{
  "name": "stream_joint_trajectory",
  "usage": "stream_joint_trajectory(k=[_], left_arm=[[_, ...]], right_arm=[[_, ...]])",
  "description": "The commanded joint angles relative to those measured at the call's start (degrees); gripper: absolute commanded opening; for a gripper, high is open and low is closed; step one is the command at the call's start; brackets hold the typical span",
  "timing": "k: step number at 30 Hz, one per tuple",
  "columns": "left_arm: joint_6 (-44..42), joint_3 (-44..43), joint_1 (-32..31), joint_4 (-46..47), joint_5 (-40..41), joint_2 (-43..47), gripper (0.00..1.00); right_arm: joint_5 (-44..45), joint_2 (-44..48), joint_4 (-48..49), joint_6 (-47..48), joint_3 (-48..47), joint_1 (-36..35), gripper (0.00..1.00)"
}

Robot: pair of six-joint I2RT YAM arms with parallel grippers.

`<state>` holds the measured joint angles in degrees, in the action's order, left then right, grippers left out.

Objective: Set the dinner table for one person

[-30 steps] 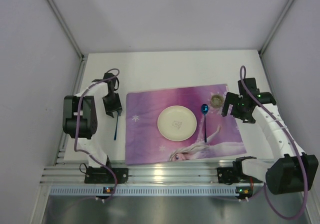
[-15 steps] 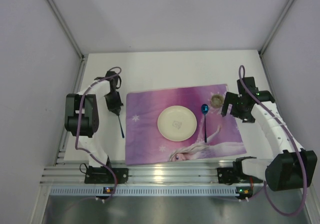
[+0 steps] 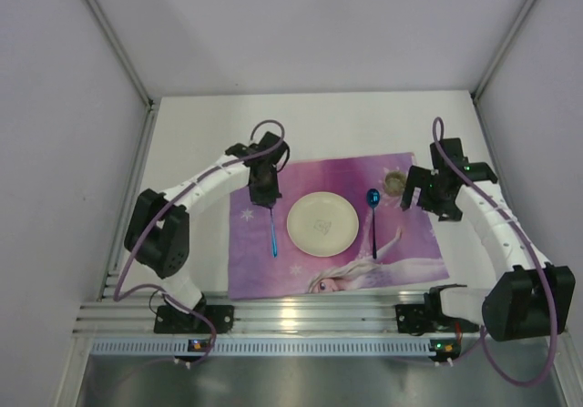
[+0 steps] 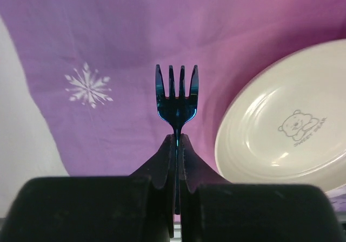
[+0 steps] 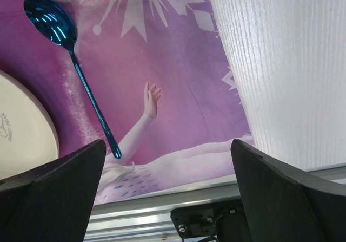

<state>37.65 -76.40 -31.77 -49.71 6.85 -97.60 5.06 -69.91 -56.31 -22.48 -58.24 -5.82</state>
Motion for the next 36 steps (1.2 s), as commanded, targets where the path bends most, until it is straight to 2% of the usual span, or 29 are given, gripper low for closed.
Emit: stream_joint_trajectory(k=[1, 8, 9, 10, 12, 14, 16, 22, 26, 29, 36], left_arm=[[6.38, 3.62, -1.36, 1.63, -1.66, -1.97, 0.00], [6.56, 3.89, -4.18, 2.95, -0.70, -5.84, 0.00], [6.30, 3.72, -4.44, 2.96, -0.70, -6.02, 0.04], [6.12, 3.37, -4.70, 2.87, -0.53, -6.19, 0.29], [5.16, 2.66, -5.06, 2.08, 1.13, -5.94, 0.56], [3.76, 0.74, -4.97, 0.76, 3.42, -5.50, 0.76], [2.09, -1.89, -4.36, -1.17, 6.94, -5.93, 0.81], [-4.68, -6.12, 4.60, -1.71, 7.39, -8.21, 0.80], [-8.90, -7.53, 11.19, -0.03, 6.25, -10.50, 0.77], [-11.09, -9.38, 15.58, 0.84, 5.28, -13.75, 0.74], [-14.62, -14.47, 17.53, 1.90, 4.23, -20.96, 0.69]], right_arm=[[-0.05, 2.49, 1.12, 1.03, -2.23, 0.38, 1.00], [0.66, 4.69, 0.24, 1.74, -0.56, 0.38, 1.00], [0.65, 4.96, 0.24, 1.65, -0.30, 0.38, 1.00], [0.57, 5.05, 0.24, 1.48, -0.30, 0.38, 1.00], [0.57, 5.13, 0.24, 1.47, -0.30, 0.38, 1.00], [0.74, 5.05, 0.24, 1.39, -0.47, 0.46, 1.00], [0.83, 4.78, 0.33, 1.04, -0.74, 0.46, 1.00], [0.31, 1.45, 1.29, 1.12, -4.68, 0.64, 1.00], [0.12, -4.43, 3.14, 1.21, -11.70, 1.08, 1.00], [0.57, -11.98, 4.19, 1.47, -17.67, 2.74, 1.00], [-0.66, -34.20, 5.07, 2.18, -31.40, 7.31, 1.00]])
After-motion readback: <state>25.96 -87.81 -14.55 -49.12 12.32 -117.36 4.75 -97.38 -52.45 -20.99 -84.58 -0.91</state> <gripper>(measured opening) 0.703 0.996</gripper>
